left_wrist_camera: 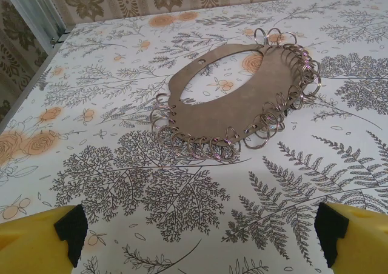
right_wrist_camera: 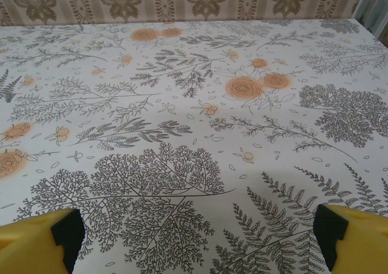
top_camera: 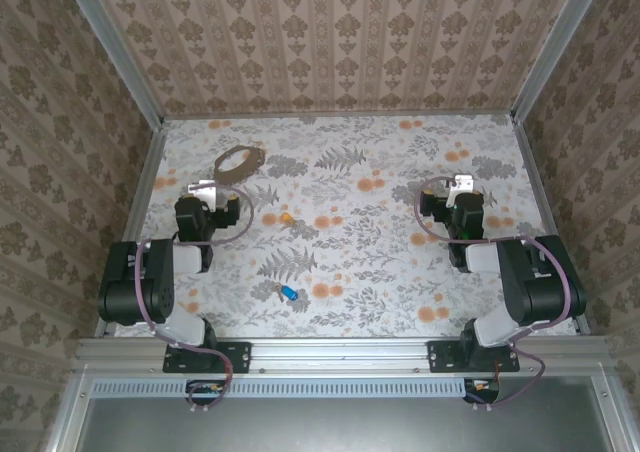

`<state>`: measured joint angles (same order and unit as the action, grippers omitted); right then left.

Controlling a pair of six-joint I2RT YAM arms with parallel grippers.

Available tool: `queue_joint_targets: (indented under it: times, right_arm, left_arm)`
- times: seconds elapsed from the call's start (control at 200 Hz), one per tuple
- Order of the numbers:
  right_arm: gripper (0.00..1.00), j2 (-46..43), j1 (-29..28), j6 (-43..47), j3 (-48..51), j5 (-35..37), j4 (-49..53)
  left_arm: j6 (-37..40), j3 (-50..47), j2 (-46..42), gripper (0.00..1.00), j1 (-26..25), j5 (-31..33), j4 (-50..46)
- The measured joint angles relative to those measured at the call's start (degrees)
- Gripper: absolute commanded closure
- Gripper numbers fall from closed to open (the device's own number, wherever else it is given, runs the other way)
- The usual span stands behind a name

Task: Put the keys on the keyring

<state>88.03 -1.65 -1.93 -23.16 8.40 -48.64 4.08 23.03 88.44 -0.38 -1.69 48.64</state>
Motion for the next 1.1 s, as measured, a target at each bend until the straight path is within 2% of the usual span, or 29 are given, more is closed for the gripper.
queue_joint_targets:
  times: [0.98, 1.1]
  right_arm:
    - [0.00, -0.13, 0.15, -0.74, 0.24, 0.22, -0.20]
    - [0.00, -4.22, 0.70, -1.84, 3.26, 1.81, -0.55]
  left_arm:
    - [0.00, 0.00, -0.17, 0.00, -0.55, 1.05, -0.09]
    - [-0.35, 0.44, -7.96, 0.00, -0.66, 1.40, -8.72]
